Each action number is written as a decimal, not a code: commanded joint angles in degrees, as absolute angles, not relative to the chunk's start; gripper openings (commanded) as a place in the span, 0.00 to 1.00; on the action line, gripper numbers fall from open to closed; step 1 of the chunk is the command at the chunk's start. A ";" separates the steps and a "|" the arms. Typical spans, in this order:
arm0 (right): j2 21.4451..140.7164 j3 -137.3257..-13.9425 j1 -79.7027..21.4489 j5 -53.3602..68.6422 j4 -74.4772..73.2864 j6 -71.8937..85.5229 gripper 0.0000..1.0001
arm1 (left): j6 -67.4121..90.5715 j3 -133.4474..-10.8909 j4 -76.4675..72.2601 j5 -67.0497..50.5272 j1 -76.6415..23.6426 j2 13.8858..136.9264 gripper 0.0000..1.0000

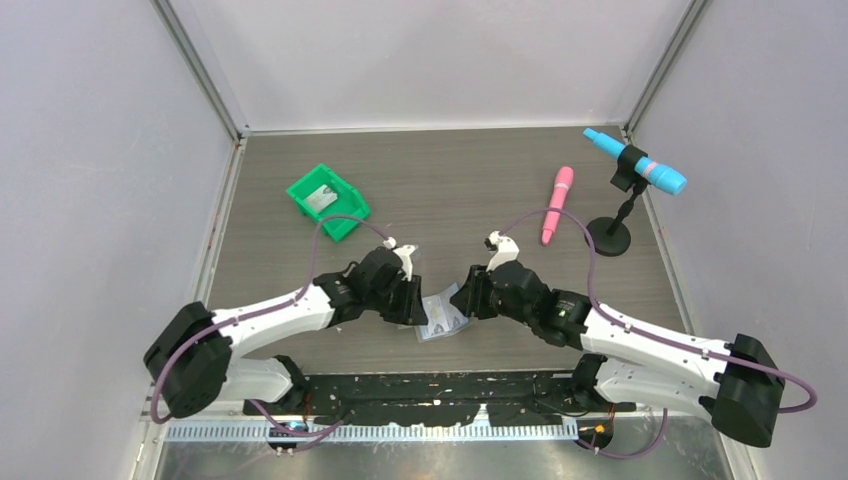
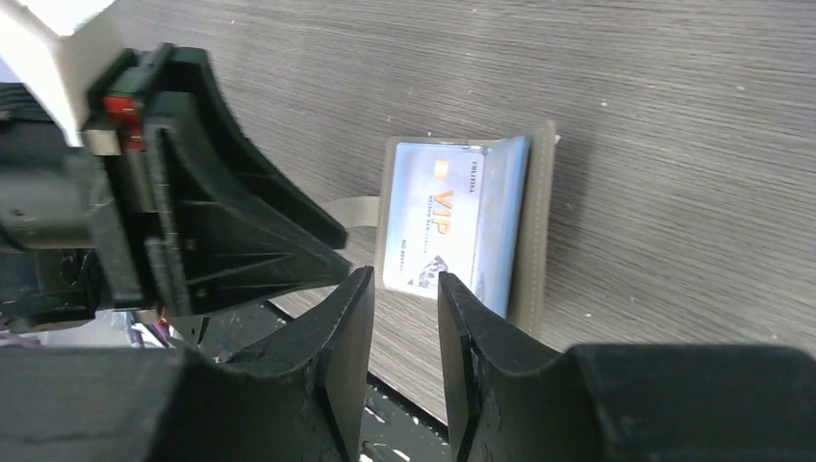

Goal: Take the credit cards out of the card holder
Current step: Remove the credit card from the card holder.

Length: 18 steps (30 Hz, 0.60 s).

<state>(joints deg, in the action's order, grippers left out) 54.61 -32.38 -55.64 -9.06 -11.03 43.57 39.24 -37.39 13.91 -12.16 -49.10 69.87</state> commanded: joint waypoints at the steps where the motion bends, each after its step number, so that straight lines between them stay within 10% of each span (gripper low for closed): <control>1: 56.85 -34.76 -55.55 -5.32 -5.01 42.45 0.37 | 41.18 -38.67 6.58 -16.22 -48.87 73.27 0.30; 18: 70.67 -30.62 -52.56 -4.21 3.87 41.52 0.36 | 42.33 -33.78 2.38 -12.45 -48.87 78.28 0.25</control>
